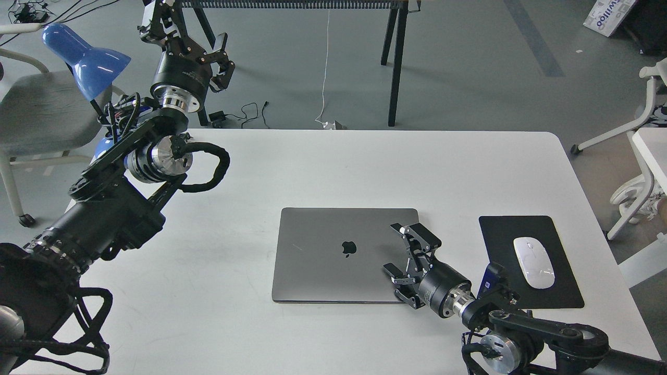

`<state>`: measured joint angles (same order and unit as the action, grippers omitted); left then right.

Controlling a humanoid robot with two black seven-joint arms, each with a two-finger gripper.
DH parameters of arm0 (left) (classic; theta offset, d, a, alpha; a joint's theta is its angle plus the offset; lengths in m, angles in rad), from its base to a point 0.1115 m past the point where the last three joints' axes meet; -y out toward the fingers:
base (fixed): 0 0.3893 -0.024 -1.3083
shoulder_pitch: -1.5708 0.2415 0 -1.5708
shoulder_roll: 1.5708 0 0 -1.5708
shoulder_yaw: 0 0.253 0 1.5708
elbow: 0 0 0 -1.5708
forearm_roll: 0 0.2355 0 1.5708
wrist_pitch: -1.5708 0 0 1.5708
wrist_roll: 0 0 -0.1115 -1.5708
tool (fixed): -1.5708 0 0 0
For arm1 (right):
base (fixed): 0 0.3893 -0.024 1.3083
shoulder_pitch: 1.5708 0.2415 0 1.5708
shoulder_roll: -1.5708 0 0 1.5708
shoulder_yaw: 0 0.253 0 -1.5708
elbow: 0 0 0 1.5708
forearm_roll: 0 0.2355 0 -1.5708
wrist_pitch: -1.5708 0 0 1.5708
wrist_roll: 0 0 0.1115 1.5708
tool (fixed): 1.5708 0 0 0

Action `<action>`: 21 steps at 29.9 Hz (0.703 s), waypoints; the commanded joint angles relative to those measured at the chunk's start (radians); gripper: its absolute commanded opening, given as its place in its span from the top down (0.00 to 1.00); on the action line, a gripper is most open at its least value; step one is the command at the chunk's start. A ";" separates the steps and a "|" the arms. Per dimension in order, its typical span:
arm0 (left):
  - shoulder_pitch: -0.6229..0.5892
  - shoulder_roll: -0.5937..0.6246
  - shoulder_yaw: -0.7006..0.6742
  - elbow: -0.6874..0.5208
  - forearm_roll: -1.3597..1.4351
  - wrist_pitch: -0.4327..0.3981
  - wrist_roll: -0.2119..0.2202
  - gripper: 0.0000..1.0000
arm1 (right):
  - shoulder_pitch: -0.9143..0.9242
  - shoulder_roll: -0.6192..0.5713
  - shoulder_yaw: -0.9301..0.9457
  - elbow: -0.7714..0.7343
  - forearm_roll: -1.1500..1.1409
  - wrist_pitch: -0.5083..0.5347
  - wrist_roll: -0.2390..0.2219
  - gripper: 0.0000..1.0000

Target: Close notebook with right arm

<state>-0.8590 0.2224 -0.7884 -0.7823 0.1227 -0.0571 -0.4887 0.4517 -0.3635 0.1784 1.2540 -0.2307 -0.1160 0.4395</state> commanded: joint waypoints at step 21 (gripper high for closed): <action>-0.002 -0.001 0.000 0.000 0.000 -0.001 0.000 0.00 | 0.329 -0.046 0.068 0.012 0.001 0.001 -0.004 0.00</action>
<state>-0.8604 0.2215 -0.7885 -0.7823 0.1227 -0.0576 -0.4887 0.6936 -0.3825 0.2033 1.2880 -0.2317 -0.1118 0.4383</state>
